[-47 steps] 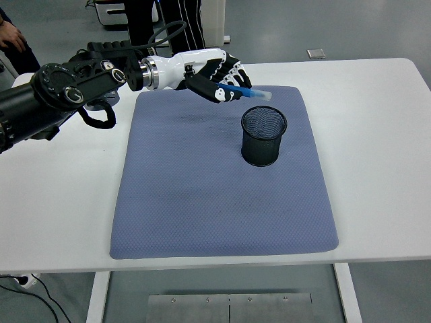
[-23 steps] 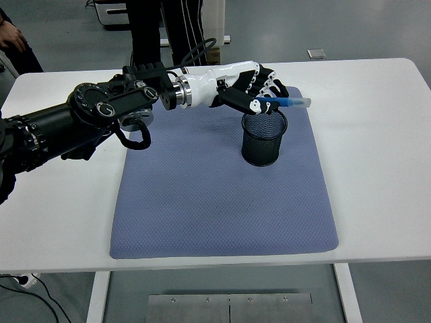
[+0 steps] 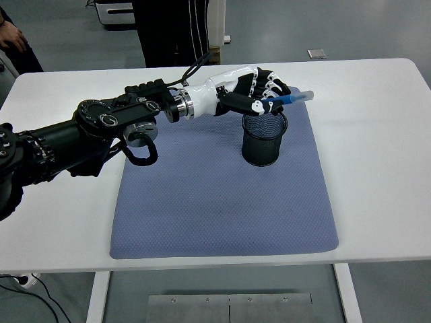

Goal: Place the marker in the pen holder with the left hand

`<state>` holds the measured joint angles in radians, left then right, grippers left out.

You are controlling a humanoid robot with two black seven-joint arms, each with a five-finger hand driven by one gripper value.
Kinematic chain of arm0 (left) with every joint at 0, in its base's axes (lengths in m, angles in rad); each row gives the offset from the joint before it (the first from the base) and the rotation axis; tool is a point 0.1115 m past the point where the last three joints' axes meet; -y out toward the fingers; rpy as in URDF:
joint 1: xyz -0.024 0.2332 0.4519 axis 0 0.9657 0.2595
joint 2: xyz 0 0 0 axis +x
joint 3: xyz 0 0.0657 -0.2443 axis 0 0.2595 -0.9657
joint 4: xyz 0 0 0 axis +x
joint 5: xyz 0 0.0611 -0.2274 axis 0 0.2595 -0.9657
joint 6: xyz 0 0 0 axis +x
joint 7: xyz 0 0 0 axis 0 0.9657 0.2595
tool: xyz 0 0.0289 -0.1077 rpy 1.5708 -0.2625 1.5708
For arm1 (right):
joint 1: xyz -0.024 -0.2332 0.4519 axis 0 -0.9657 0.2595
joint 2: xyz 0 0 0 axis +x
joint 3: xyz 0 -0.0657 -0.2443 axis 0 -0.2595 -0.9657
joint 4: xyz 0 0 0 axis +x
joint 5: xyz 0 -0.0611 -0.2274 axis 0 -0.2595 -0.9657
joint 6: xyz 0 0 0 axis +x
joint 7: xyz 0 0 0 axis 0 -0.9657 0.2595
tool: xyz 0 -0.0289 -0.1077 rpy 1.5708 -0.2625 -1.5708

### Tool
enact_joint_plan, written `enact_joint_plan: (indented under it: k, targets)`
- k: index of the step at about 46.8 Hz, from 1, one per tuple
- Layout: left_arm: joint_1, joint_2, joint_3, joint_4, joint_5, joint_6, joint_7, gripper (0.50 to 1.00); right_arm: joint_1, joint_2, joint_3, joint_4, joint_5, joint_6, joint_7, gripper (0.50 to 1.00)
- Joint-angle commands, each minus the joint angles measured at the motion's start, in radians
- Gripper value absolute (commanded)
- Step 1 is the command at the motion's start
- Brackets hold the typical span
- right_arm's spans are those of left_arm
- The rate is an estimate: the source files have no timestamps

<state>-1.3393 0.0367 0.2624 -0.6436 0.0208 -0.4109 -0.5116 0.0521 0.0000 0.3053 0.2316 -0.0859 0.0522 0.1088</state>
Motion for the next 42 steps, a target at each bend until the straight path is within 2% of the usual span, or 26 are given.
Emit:
enact_joint_plan:
  k: [1,5,13,17,21,24,25,26,27,28,32,35,42]
  targets:
    - [0.005,-0.001,0.000,0.001,-0.022,0.001,-0.005,0.500,0.000,0.000,0.000,0.000,0.000,0.000,0.000,1.000]
    - [0.012,-0.011,0.000,0.001,-0.056,0.001,-0.007,0.528,0.000,0.000,0.000,0.000,0.000,0.000,0.000,1.000]
    - [0.032,-0.014,0.000,0.001,-0.096,0.006,-0.008,0.537,0.000,0.000,0.000,0.000,0.000,0.000,0.000,1.000]
    - [0.035,-0.017,0.001,0.001,-0.117,0.006,-0.008,0.566,0.000,0.000,0.000,0.000,0.000,0.000,0.000,1.000]
    - [0.040,-0.015,0.001,-0.001,-0.134,0.006,-0.008,0.604,0.000,0.000,0.000,0.000,0.000,0.000,0.000,1.000]
    - [0.040,-0.017,0.000,0.001,-0.145,0.007,-0.008,0.657,0.000,0.000,0.000,0.000,0.000,0.000,0.000,1.000]
    - [0.040,-0.017,0.000,0.001,-0.145,0.007,-0.008,0.657,0.000,0.000,0.000,0.000,0.000,0.000,0.000,1.000]
    - [0.041,-0.017,0.000,0.001,-0.153,0.009,-0.008,0.724,0.000,0.000,0.000,0.000,0.000,0.000,0.000,1.000]
    - [0.042,-0.017,0.000,0.001,-0.153,0.009,-0.008,0.725,0.000,0.000,0.000,0.000,0.000,0.000,0.000,1.000]
    - [0.042,-0.018,0.001,0.001,-0.157,0.009,-0.008,0.771,0.000,0.000,0.000,0.000,0.000,0.000,0.000,1.000]
    - [0.042,-0.018,0.001,0.001,-0.159,0.009,-0.008,0.836,0.000,0.000,0.000,0.000,0.000,0.000,0.000,1.000]
    - [0.042,-0.017,0.001,0.001,-0.159,0.009,-0.008,0.856,0.000,0.000,0.000,0.000,0.000,0.000,0.000,1.000]
    - [0.038,-0.009,-0.009,0.001,-0.165,0.009,-0.010,0.862,0.000,0.000,0.000,0.000,0.000,0.000,0.000,1.000]
